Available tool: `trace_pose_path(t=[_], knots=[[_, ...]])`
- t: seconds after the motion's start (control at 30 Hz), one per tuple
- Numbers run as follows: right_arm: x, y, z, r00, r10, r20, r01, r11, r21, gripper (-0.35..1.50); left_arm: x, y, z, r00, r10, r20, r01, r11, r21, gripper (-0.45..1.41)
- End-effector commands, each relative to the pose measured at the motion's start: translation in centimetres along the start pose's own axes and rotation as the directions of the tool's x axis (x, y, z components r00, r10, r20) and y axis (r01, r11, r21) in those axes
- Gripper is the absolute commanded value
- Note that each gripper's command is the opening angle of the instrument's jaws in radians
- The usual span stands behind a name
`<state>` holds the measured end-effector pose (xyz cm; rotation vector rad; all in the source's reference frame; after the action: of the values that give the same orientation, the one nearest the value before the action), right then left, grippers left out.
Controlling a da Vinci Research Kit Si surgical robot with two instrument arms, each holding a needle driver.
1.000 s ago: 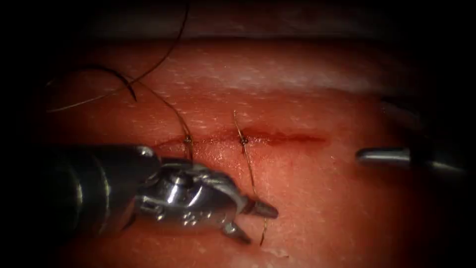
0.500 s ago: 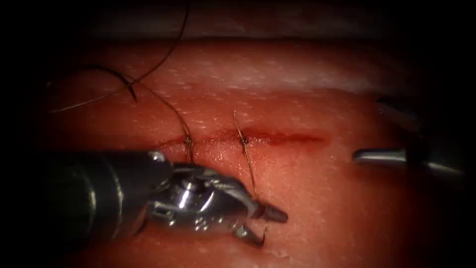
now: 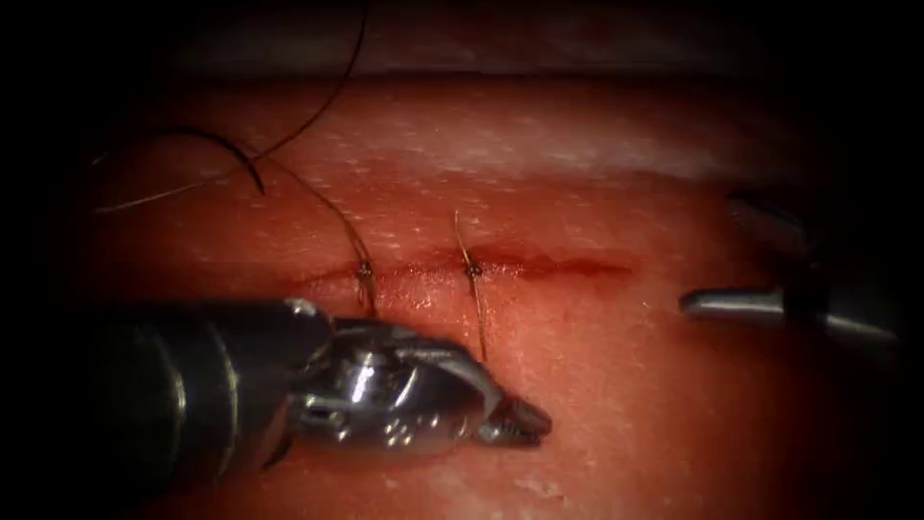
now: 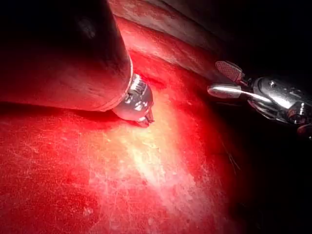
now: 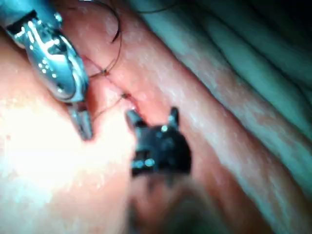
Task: Wound Closure
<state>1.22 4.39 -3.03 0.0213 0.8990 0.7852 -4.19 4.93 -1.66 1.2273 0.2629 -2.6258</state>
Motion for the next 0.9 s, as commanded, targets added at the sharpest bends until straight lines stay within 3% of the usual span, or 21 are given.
trace_pose_path(t=[0.03, 0.1, 0.27, 0.57, 0.9], knots=[[-0.02, -0.02, 0.1, 1.0, -0.001, -0.004, 0.001, 1.0, 0.006, 1.38, -0.02, -0.11, -0.03, 0.999, -0.035, -0.032, 0.036, 0.999, 0.029, -0.35], [-0.05, -0.01, 0.13, 1.0, -0.002, -0.017, 0.003, 1.0, 0.025, 1.35, -0.03, -0.3, -0.32, 0.987, -0.112, -0.115, 0.12, 0.99, 0.071, -0.35], [-0.14, -0.05, 0.41, 0.996, -0.036, -0.077, 0.041, 0.997, 0.061, 1.35, -0.11, -0.54, -0.76, 0.96, -0.186, -0.211, 0.209, 0.974, 0.089, -0.35], [-0.25, -0.49, 0.97, 0.988, -0.104, -0.116, 0.118, 0.986, 0.116, 1.35, -0.38, -0.65, -1.04, 0.951, -0.207, -0.23, 0.23, 0.97, 0.078, -0.35], [-0.24, -0.62, 1.12, 0.988, -0.106, -0.114, 0.118, 0.988, 0.103, 1.35, -0.51, -0.76, -1.24, 0.945, -0.23, -0.231, 0.261, 0.959, 0.113, -0.35]])
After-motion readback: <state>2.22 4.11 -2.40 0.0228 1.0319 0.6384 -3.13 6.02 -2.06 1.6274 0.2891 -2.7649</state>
